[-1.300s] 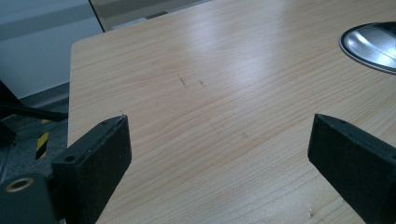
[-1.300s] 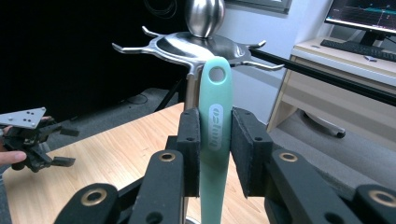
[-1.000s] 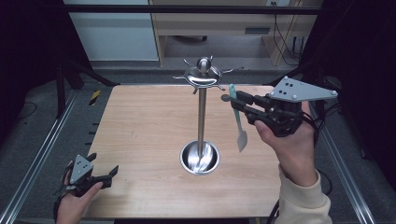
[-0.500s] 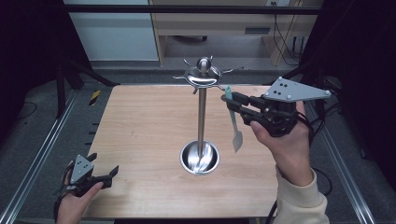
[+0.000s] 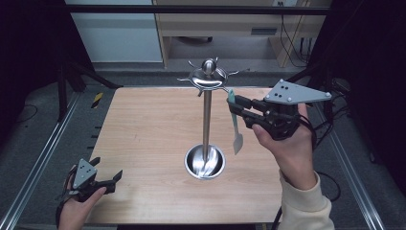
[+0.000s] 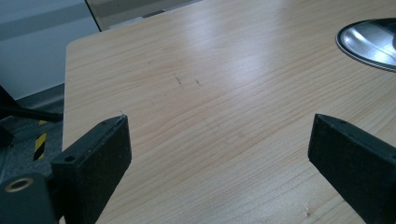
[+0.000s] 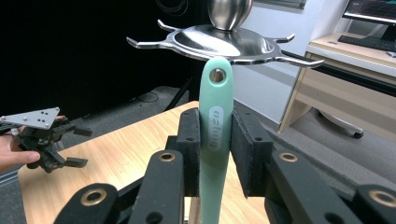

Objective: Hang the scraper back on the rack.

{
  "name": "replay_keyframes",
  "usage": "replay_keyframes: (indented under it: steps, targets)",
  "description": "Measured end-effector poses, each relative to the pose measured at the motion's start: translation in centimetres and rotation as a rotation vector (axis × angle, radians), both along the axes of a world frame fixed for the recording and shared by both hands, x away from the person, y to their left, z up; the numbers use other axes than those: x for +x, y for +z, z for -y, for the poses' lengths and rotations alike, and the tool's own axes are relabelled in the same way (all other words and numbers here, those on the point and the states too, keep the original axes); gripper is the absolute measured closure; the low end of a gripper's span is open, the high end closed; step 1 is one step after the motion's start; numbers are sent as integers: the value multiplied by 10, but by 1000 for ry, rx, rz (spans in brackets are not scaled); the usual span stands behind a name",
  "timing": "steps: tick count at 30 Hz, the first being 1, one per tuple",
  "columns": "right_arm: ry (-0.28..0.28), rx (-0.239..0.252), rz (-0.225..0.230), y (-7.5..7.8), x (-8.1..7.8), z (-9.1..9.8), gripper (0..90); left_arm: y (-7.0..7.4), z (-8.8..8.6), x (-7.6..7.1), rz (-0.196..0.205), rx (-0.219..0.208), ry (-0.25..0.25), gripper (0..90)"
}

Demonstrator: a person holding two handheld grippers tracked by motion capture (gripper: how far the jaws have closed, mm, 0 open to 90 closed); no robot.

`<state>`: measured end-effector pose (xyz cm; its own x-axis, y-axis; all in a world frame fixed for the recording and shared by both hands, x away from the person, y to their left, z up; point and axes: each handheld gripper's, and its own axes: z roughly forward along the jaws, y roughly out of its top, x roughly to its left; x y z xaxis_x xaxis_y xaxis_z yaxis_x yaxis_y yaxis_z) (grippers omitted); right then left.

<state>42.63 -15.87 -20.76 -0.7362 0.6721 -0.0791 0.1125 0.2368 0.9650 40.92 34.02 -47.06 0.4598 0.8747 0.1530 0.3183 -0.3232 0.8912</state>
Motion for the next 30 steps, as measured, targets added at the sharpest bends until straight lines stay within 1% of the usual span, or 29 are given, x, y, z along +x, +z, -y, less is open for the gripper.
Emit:
replay_keyframes:
  steps: [8,9,30]
  targets:
    - [-5,6,-4,-3,3,-3,739,0,0,0,-1,-4,1,58]
    - [-4,14,-8,-3,4,-4,739,0,0,0,-2,-1,-1,58]
    - [-1,46,-5,-9,9,-8,733,-1,-2,1,-5,-5,7,59]
